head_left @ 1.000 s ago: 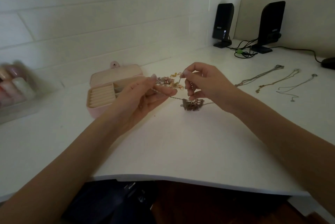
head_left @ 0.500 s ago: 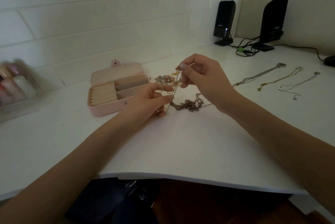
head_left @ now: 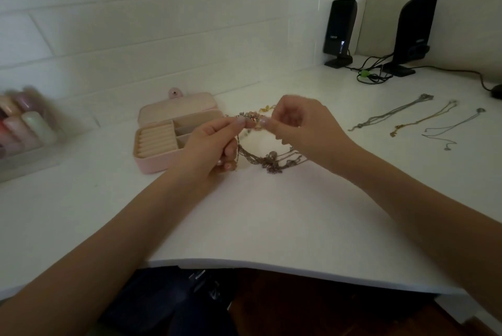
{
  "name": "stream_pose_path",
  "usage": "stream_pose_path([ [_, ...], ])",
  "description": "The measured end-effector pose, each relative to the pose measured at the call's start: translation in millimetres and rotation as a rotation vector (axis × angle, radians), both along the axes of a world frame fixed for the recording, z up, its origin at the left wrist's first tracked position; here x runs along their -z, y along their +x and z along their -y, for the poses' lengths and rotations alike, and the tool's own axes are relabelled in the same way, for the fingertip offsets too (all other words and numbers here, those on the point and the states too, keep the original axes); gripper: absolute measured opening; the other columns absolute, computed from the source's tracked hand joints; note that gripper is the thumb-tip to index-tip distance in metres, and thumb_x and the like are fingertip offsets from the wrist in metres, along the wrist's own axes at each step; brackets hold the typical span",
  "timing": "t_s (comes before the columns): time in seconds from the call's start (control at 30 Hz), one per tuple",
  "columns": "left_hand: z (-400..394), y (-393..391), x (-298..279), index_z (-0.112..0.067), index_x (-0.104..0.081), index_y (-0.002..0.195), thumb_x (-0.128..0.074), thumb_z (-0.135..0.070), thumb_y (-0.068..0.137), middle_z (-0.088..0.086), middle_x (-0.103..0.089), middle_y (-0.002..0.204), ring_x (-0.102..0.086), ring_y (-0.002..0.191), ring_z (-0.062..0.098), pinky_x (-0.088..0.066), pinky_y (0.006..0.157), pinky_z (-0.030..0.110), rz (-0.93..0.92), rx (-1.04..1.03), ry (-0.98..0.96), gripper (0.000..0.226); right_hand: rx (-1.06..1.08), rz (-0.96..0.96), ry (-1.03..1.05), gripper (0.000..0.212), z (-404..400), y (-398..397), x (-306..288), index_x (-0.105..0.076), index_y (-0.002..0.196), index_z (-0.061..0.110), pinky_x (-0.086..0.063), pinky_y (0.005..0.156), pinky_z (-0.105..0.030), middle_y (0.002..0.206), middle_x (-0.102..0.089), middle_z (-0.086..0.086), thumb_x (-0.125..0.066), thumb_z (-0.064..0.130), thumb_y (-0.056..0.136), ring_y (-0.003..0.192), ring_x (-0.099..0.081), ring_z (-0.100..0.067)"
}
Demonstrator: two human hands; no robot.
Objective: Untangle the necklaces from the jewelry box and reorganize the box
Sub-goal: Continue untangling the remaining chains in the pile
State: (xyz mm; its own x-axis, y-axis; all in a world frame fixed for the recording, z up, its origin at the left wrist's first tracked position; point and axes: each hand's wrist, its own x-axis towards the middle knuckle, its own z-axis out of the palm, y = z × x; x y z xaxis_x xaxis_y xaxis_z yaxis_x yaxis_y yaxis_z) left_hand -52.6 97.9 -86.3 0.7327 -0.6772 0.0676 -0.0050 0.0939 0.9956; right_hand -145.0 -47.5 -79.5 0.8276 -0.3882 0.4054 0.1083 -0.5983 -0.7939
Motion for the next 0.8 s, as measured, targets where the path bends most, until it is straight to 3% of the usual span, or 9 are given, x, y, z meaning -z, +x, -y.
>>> stream_pose_path([
  [0.07, -1, 1, -1, -0.013, -0.067, 0.09, -0.049, -0.022, 0.097, -0.007, -0.033, 0.04, -0.023, 0.03, 0.003, -0.023, 0.035, 0.013, -0.037, -0.014, -0.026, 0.021, -0.062, -0.057, -0.126, 0.026, -6, -2, 4, -0.063, 0.07, 0.015, -0.04, 0.056, -0.021, 0.06, -0.055, 0.007, -0.073, 0.036, 0.081, 0.054, -0.045, -0.003],
  [0.23, 1, -1, -4, -0.013, -0.066, 0.091, -0.048, -0.022, 0.097, -0.007, -0.031, 0.039, -0.024, 0.029, 0.002, -0.026, 0.033, 0.012, -0.116, -0.012, -0.068, 0.021, -0.054, -0.202, -0.418, 0.027, -23, 5, 14, -0.057, 0.079, 0.026, -0.043, 0.073, -0.033, 0.07, -0.053, 0.01, -0.073, 0.048, 0.075, 0.068, -0.049, -0.008],
  [0.43, 1, -1, -5, -0.013, -0.066, 0.091, -0.048, -0.022, 0.097, -0.006, -0.031, 0.04, -0.023, 0.03, 0.002, -0.026, 0.033, 0.013, -0.121, -0.018, -0.075, 0.022, 0.003, -0.212, -0.473, 0.015, -25, 10, 21, -0.052, 0.083, 0.027, -0.038, 0.073, -0.032, 0.071, -0.052, 0.01, -0.064, 0.036, 0.085, 0.074, -0.047, -0.01],
  [0.5, 0, 0, -5, -0.012, -0.066, 0.092, -0.047, -0.021, 0.098, -0.007, -0.031, 0.041, -0.023, 0.031, 0.003, -0.026, 0.034, 0.013, -0.117, -0.022, -0.078, 0.022, -0.016, -0.207, -0.427, 0.013, -21, 9, 22, -0.054, 0.08, 0.026, -0.041, 0.07, -0.03, 0.07, -0.053, 0.01, -0.065, 0.031, 0.085, 0.067, -0.047, -0.006],
  [0.63, -2, 3, -3, -0.011, -0.066, 0.093, -0.048, -0.02, 0.098, -0.007, -0.03, 0.041, -0.024, 0.033, 0.003, -0.023, 0.034, 0.014, -0.104, -0.054, -0.083, 0.021, -0.116, -0.11, -0.177, 0.015, -10, 7, 16, -0.061, 0.074, 0.021, -0.038, 0.058, -0.013, 0.068, -0.057, 0.009, -0.072, 0.024, 0.083, 0.058, -0.048, -0.002],
  [0.8, -4, 4, -1, -0.009, -0.066, 0.094, -0.05, -0.02, 0.097, -0.008, -0.031, 0.04, -0.023, 0.034, 0.003, -0.025, 0.034, 0.014, -0.08, -0.069, -0.062, 0.02, -0.205, -0.11, 0.128, 0.013, 2, 1, 8, -0.065, 0.083, 0.006, -0.042, 0.066, -0.017, 0.074, -0.061, -0.003, -0.069, 0.017, 0.086, 0.069, -0.053, -0.009],
])
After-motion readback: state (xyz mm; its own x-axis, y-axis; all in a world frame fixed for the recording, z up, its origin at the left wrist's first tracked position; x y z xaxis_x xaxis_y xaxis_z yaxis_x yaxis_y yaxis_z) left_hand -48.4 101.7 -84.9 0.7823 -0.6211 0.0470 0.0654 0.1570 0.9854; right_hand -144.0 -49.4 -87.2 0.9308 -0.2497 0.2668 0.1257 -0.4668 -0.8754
